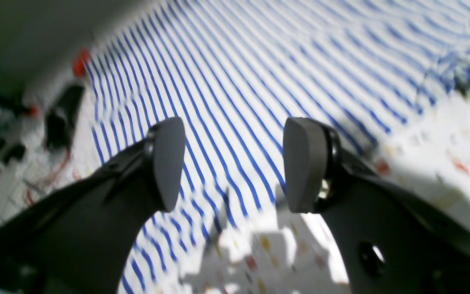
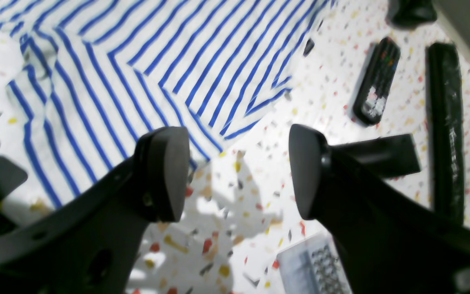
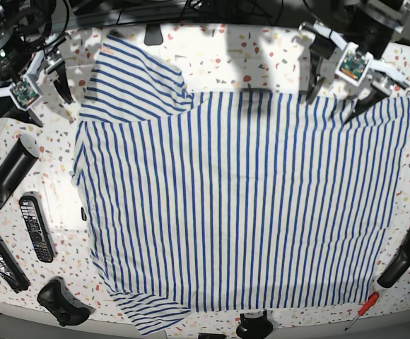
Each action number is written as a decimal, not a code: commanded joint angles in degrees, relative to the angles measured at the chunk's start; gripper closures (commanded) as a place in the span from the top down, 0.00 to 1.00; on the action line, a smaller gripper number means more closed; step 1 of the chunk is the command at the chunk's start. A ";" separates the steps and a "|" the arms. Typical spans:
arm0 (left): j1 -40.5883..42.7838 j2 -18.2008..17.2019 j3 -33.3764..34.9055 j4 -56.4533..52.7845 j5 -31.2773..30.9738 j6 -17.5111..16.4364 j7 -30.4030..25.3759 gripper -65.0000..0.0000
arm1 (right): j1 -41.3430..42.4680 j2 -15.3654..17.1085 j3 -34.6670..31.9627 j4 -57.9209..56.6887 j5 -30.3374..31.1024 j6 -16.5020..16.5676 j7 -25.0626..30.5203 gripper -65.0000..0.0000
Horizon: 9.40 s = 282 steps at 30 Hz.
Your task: Layout the t-shirt on the table in an organized manner, then fold the t-shirt properly
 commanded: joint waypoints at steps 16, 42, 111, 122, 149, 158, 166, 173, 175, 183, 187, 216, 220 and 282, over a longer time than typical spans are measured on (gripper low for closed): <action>-11.32 -22.82 -0.15 -5.03 -9.77 -2.08 21.51 0.53 | 1.81 -1.84 0.50 0.85 -16.37 -0.55 -3.43 0.57; -16.26 -27.67 -0.15 -43.74 13.22 -5.95 -10.99 0.52 | 1.81 -4.13 0.50 0.85 -14.36 3.74 -4.44 0.57; -16.55 -21.77 -0.15 -47.10 9.94 -5.07 -4.94 0.00 | 10.23 -10.64 -32.35 -14.49 -39.04 7.54 -1.79 0.21; -16.55 -21.77 -0.15 -47.10 9.94 -5.07 -4.94 0.00 | 10.23 -10.64 -32.35 -14.45 -39.04 3.21 -1.84 0.00; -22.51 -22.08 -0.17 -46.86 2.60 -3.52 -10.14 0.00 | 20.92 -8.90 -32.30 -11.96 -29.68 -2.80 -8.07 0.00; -27.85 -22.08 -0.17 -46.31 2.58 -2.93 -12.83 0.00 | 32.83 -8.92 -32.30 -12.35 -18.73 -2.69 -9.84 0.00; -30.73 -21.75 -0.15 -46.38 -1.27 -2.91 -13.77 0.00 | 40.81 -9.05 -32.30 -16.41 -15.80 -2.69 -11.23 0.00; -34.07 -20.94 -0.15 -48.76 -4.31 -2.91 -13.60 0.00 | 46.38 -11.91 -32.30 -23.08 -12.96 -2.62 -10.64 0.00; -34.86 -19.43 -0.15 -50.05 -7.96 -2.91 -12.68 0.00 | 47.93 -13.68 -32.30 -24.92 -12.83 -1.84 -9.88 0.00; -40.63 -13.77 -0.15 -57.44 -9.33 -0.79 -12.59 0.00 | 56.00 -21.05 -32.30 -32.70 -12.90 0.26 -9.35 0.00; -43.21 -13.49 -0.15 -59.47 -9.38 2.12 -12.24 0.00 | 60.98 -23.15 -32.30 -37.38 -13.07 0.28 -9.57 0.00; -54.82 -13.20 -0.15 -70.27 -9.35 2.29 -7.80 0.00 | 85.64 -31.74 -32.30 -62.12 -16.35 2.99 -10.25 0.00; -54.80 -13.20 -0.15 -70.25 -9.35 2.29 -6.16 0.00 | 85.61 -31.71 -32.28 -62.12 -16.55 -2.34 -13.66 0.00; -72.89 -13.20 12.26 -97.37 -9.29 -2.73 -21.70 0.00 | 85.61 -32.06 -32.30 -62.12 -19.06 2.16 -12.74 0.00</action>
